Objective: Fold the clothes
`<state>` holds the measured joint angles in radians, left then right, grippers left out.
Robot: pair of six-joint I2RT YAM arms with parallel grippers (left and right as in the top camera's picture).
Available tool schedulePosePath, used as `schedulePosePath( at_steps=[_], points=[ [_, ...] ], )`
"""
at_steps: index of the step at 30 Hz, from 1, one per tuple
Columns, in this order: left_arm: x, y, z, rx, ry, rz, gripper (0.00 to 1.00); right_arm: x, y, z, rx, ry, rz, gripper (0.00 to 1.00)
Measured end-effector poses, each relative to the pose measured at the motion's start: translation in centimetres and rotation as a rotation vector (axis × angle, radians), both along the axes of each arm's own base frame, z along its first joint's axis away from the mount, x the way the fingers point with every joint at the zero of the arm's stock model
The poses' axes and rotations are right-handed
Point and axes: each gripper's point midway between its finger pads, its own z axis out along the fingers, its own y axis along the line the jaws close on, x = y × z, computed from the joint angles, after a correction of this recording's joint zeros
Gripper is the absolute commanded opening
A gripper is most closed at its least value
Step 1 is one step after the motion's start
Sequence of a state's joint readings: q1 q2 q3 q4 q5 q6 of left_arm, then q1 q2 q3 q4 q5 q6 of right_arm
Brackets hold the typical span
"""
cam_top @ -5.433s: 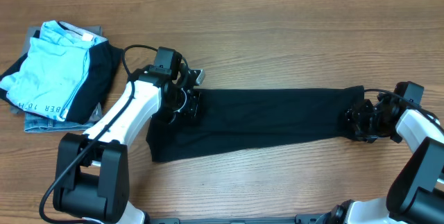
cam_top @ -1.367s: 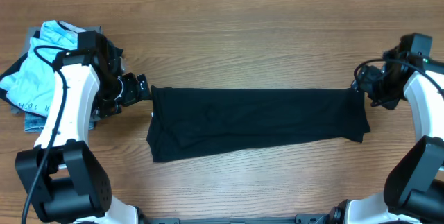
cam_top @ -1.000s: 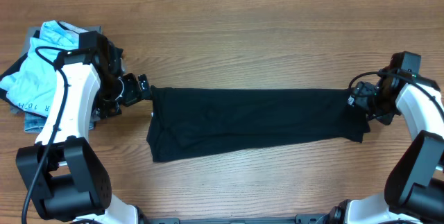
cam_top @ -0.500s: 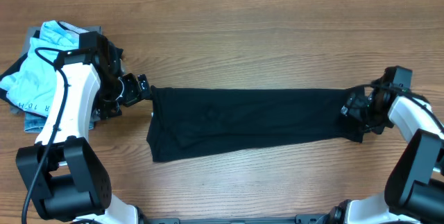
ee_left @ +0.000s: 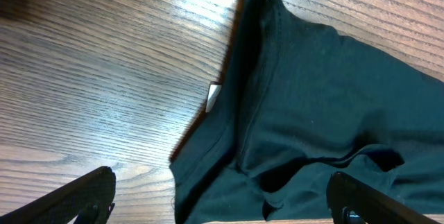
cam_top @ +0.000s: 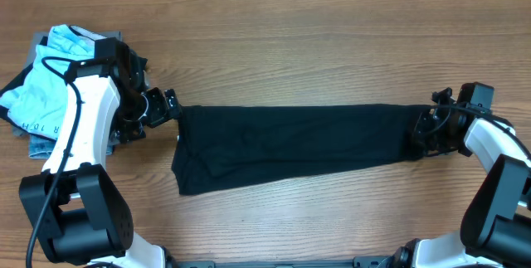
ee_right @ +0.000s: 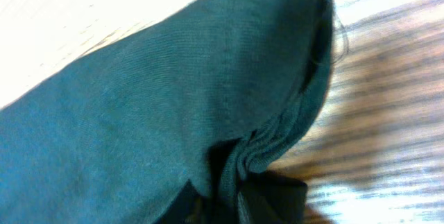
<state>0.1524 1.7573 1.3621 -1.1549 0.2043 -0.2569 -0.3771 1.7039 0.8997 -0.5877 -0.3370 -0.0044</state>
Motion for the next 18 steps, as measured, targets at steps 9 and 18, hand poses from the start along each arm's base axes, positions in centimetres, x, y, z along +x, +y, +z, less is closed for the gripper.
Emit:
schedulePosePath(
  at_steps=[9, 18],
  points=[
    [0.5, 0.3, 0.0, 0.015, -0.02, 0.001, 1.0, 1.8, -2.0, 3.1, -0.063, 0.013, -0.023, 0.04],
    [0.6, 0.3, 0.0, 0.019, -0.022, 0.005, 1.0, 1.2, -8.3, 4.2, -0.153, 0.016, -0.195, 0.04]
  ],
)
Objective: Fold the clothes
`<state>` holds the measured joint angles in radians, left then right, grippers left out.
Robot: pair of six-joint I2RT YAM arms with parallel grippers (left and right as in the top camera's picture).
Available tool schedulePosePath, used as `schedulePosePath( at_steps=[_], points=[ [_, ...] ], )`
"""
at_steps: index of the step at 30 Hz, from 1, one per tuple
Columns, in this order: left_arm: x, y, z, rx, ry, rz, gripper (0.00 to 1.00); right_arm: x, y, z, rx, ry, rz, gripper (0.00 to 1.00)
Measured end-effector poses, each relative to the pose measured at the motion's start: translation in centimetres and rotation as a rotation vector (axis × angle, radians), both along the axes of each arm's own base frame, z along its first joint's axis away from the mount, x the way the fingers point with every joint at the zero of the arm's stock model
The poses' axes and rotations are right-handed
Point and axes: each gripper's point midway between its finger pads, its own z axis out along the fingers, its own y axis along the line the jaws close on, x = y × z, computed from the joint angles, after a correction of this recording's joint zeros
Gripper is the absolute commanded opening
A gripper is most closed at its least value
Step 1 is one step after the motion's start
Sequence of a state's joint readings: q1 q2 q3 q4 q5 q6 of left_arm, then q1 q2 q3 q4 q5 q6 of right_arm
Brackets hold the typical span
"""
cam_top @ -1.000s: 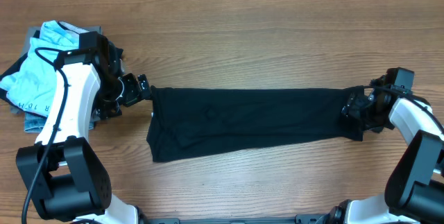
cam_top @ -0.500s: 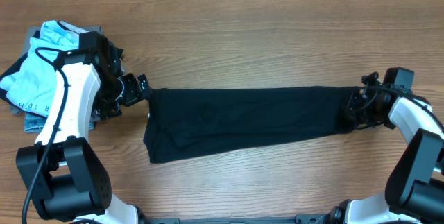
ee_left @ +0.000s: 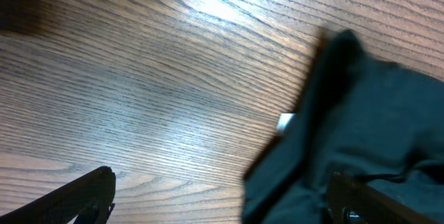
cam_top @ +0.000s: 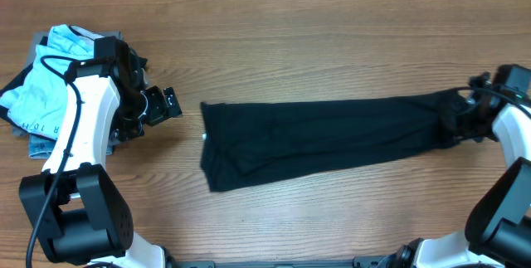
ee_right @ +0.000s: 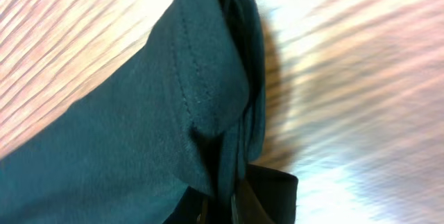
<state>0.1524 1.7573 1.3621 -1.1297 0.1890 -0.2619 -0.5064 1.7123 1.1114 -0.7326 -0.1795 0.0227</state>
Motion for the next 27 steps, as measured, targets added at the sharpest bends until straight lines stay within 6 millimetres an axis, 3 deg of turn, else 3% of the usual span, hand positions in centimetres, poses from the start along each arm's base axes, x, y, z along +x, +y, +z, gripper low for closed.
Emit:
schedulePosePath(
  at_steps=[6, 11, 15, 21, 27],
  points=[
    [0.0, 0.0, 0.0, 0.0, 0.0, 0.002, 1.0, -1.2, -3.1, 0.1, 0.007, -0.009, -0.126, 0.04],
    [0.0, 0.0, 0.0, 0.001, -0.001, 0.002, 1.0, -0.9, -2.1, 0.2, 0.049, -0.019, -0.114, 0.04],
    [0.2, 0.0, 0.0, 0.002, -0.007, 0.002, 1.0, -0.8, 0.1, 0.3, 0.07, 0.016, -0.056, 0.04],
    [0.2, 0.1, 0.0, 0.002, -0.009, 0.002, 1.0, 0.5, 5.4, 1.7, 0.082, 0.054, 0.113, 0.04],
    [0.3, 0.1, 0.0, 0.005, -0.011, 0.002, 1.0, -0.2, 10.2, 3.6, 0.092, 0.096, 0.248, 0.04]
  ],
)
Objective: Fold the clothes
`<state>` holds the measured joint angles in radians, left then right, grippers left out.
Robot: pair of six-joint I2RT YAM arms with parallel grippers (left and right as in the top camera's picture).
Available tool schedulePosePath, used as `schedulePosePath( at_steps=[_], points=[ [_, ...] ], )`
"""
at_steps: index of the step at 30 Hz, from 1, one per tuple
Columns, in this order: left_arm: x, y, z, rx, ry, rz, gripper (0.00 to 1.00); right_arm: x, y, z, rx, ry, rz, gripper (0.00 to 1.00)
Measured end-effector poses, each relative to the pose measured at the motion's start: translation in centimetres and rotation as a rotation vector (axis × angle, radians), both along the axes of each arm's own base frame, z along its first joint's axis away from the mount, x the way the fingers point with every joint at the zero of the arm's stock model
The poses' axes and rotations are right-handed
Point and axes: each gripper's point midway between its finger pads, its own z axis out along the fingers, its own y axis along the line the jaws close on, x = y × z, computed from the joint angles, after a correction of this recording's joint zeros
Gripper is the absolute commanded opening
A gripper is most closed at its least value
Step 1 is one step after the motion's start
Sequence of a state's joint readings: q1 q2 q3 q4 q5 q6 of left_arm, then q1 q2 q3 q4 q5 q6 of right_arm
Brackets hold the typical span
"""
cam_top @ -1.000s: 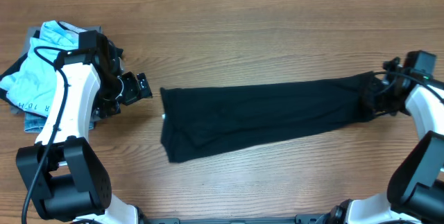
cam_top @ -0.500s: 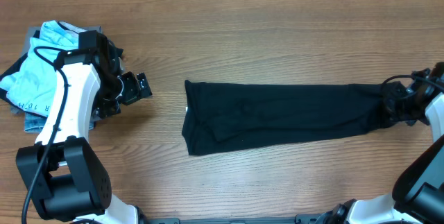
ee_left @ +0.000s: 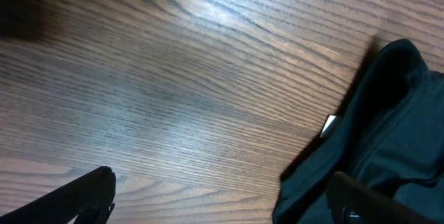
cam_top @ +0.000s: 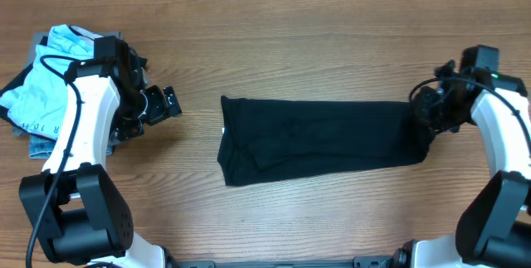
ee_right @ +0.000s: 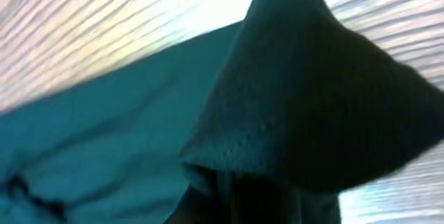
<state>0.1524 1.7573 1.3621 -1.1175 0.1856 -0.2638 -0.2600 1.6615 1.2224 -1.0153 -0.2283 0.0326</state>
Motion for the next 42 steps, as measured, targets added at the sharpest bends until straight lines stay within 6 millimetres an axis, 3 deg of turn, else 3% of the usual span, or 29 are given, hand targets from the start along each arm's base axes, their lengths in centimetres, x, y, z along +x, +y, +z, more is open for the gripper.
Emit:
schedulePosePath(
  at_steps=[19, 27, 29, 31, 38, 42],
  points=[
    [0.3, 0.0, 0.0, 0.002, -0.011, 0.0, 1.0, -2.0, 14.8, 0.7, 0.029, 0.011, 0.426, 0.04],
    [0.2, 0.0, 0.0, 0.002, -0.007, 0.0, 1.0, -1.7, 18.6, 0.7, 0.003, -0.062, 0.542, 0.04],
    [0.2, 0.0, 0.0, 0.001, -0.007, 0.0, 1.0, -1.6, 19.3, 0.2, 0.001, -0.086, 0.561, 0.19],
    [0.2, 0.0, 0.0, 0.001, -0.007, 0.0, 1.0, -2.0, 19.6, -0.5, -0.002, -0.079, 0.576, 1.0],
    [0.2, 0.0, 0.0, 0.002, -0.007, 0.0, 1.0, -3.0, 19.9, -1.1, 0.019, -0.053, 0.595, 1.0],
    [0.2, 0.0, 0.0, 0.002, -0.007, 0.0, 1.0, -3.3, 19.8, -0.2, 0.041, -0.032, 0.596, 1.0]
  ],
)
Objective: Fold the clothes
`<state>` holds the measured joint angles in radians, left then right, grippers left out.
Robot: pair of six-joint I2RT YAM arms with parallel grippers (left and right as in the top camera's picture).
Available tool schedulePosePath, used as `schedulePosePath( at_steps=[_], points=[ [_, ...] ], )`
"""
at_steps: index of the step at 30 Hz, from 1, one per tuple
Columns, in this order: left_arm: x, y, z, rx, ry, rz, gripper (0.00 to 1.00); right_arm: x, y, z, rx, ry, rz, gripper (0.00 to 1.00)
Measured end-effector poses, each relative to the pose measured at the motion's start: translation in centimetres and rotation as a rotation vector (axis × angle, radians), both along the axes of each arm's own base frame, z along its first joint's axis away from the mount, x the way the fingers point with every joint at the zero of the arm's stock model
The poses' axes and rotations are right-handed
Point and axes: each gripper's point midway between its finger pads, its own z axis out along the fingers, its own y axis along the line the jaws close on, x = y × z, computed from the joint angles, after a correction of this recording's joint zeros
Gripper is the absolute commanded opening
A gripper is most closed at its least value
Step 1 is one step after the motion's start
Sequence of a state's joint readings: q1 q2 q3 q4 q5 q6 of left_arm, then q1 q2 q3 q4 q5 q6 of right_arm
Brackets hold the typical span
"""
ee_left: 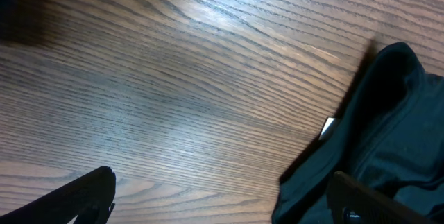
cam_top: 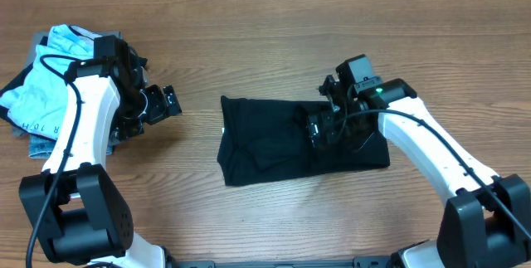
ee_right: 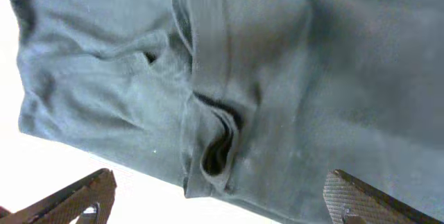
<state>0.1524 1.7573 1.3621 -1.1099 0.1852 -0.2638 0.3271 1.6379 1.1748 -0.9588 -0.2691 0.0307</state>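
The black garment (cam_top: pixel 290 139) lies in the middle of the table, its right part doubled over onto the middle. My right gripper (cam_top: pixel 319 127) hovers over that folded end, open, with nothing between its fingers (ee_right: pixel 87 191). In the right wrist view the cloth (ee_right: pixel 277 78) fills the frame, with a bunched seam under the gripper (ee_right: pixel 222 196). My left gripper (cam_top: pixel 168 102) stands open to the left of the garment, apart from it. In the left wrist view the gripper (ee_left: pixel 222 200) is over bare wood, with the garment's left edge (ee_left: pixel 378 134) and its white tag (ee_left: pixel 326 127) at right.
A pile of other clothes, light blue and grey (cam_top: pixel 46 73), sits at the far left behind my left arm. The wooden table (cam_top: pixel 274 36) stretches behind and in front of the garment.
My right gripper was shut on the garment's right end near the table's right side. Now it is open over the garment's middle. That end lies folded over and the garment is shorter.
The garment lay stretched long, my right gripper shut on its right end and my left gripper open at its left end. Then it sat further right, clear of the left gripper. Then the right end was raised and nearer. Now it is folded over and released.
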Motion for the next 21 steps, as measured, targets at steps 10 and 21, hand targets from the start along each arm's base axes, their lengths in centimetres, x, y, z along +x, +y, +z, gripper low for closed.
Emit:
schedulePosePath(
  at_steps=[10, 21],
  points=[
    [0.3, 0.0, 0.0, 0.002, -0.013, 0.0, 1.0, 4.5, -3.1, 4.2, 0.064, -0.167, -0.133, 0.04],
    [0.4, 0.1, 0.0, 0.003, -0.015, 0.0, 1.0, 4.4, -0.9, -0.8, 0.195, -0.193, -0.203, 0.04]
  ],
)
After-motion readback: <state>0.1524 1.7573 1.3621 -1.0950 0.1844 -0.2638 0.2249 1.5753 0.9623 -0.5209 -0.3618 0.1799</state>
